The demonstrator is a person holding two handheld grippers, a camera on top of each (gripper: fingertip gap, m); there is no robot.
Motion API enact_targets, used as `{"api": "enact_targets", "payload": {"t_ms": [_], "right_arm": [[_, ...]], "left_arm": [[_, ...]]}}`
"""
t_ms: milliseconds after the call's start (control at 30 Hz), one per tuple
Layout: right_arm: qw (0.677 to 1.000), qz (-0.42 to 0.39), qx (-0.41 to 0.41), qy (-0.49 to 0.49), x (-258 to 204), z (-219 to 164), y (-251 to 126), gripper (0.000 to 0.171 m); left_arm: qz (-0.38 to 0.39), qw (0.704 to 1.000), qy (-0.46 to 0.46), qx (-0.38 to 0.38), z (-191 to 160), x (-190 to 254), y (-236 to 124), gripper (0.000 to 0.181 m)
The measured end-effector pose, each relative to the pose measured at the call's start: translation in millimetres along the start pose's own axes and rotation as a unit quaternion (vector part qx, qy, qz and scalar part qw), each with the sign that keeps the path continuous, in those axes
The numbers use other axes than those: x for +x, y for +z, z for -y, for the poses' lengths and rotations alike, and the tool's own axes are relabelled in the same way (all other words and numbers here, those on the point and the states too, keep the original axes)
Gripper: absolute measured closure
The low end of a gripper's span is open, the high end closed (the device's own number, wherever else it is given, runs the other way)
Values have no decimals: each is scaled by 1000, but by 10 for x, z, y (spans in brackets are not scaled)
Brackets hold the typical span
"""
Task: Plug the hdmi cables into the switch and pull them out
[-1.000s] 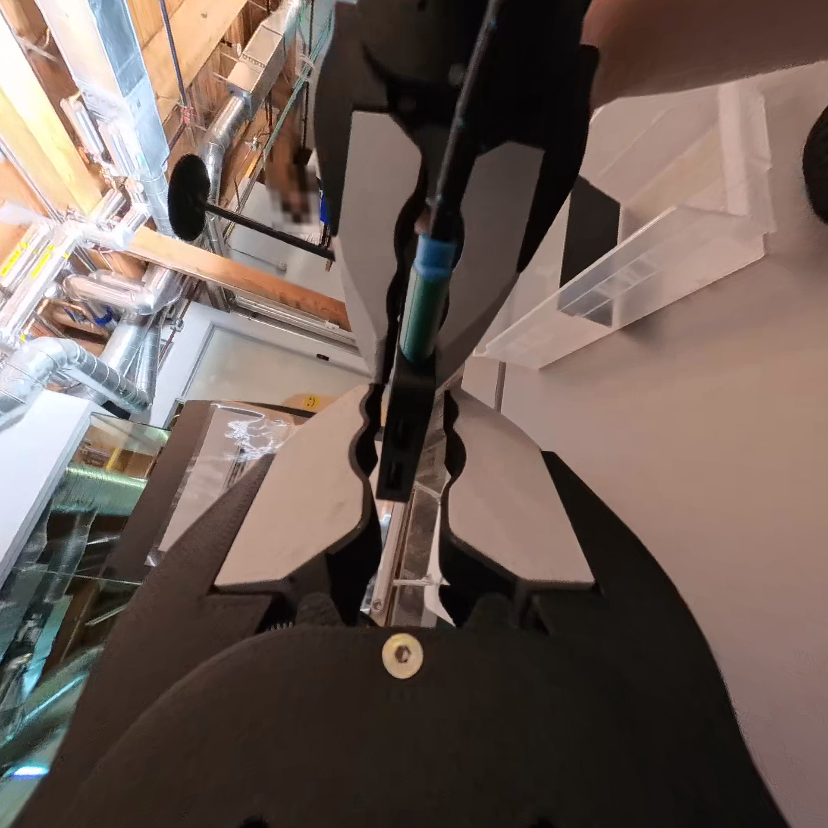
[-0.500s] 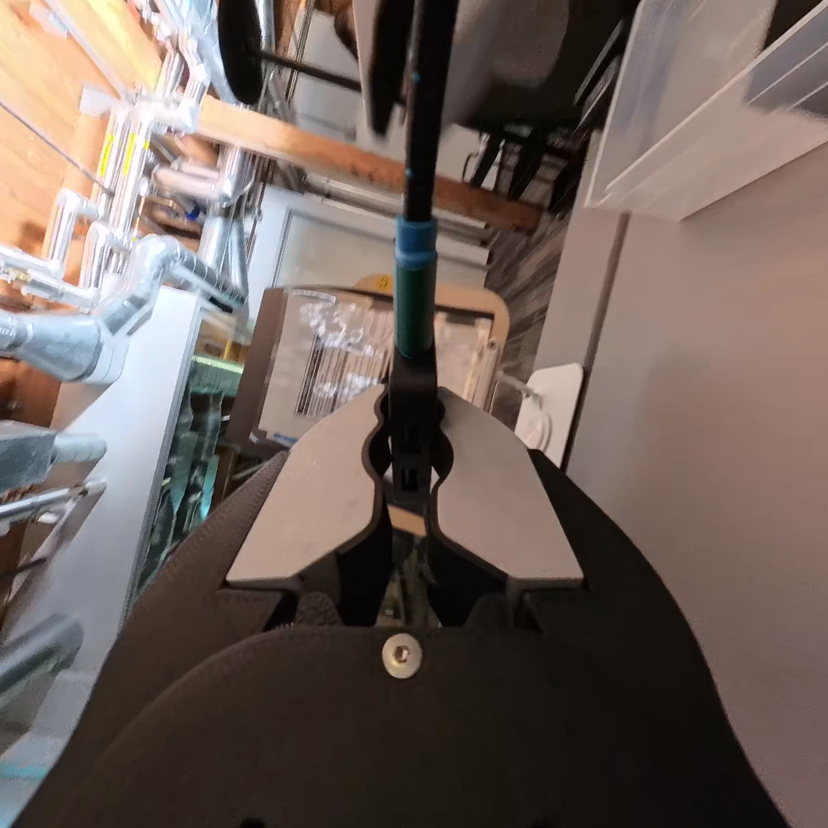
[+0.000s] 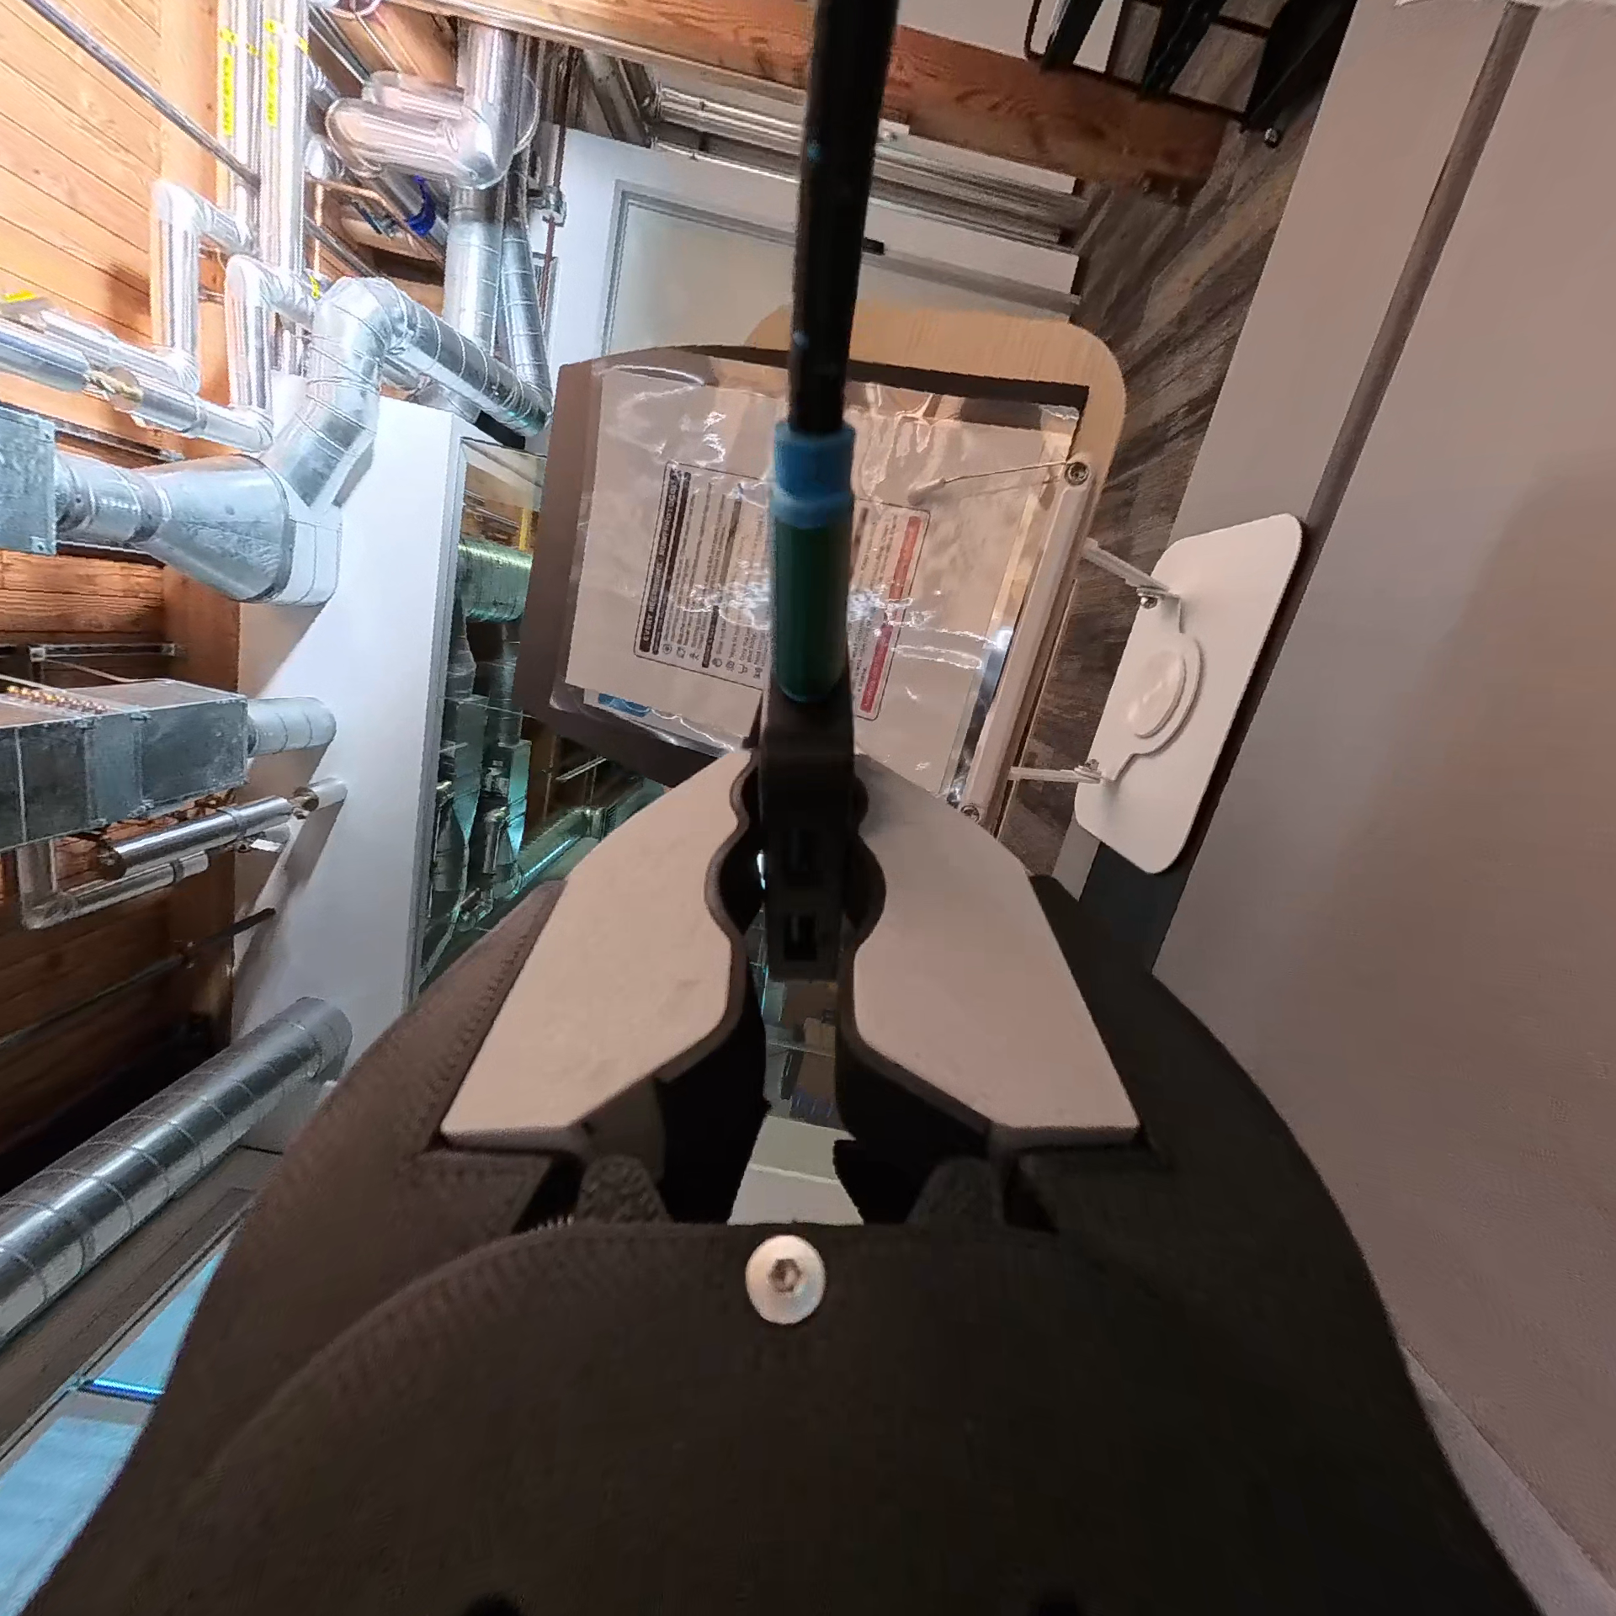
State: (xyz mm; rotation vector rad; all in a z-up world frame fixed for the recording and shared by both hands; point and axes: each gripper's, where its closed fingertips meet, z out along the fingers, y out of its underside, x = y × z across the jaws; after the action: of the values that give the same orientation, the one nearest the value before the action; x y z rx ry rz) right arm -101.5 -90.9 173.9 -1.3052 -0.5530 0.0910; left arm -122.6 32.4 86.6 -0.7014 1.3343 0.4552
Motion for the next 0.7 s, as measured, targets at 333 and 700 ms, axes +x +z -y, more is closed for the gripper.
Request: {"api": "enact_targets", "payload": {"t_ms": [333, 700], "right_arm": [[991, 4, -133, -1, -55, -768, 405, 122], [987, 8, -151, 45, 11, -1003, 485, 134]], "left_arm": [[-1, 1000, 19, -13, 61, 86, 42, 166], [24, 999, 31, -23, 145, 104, 57, 166]]}}
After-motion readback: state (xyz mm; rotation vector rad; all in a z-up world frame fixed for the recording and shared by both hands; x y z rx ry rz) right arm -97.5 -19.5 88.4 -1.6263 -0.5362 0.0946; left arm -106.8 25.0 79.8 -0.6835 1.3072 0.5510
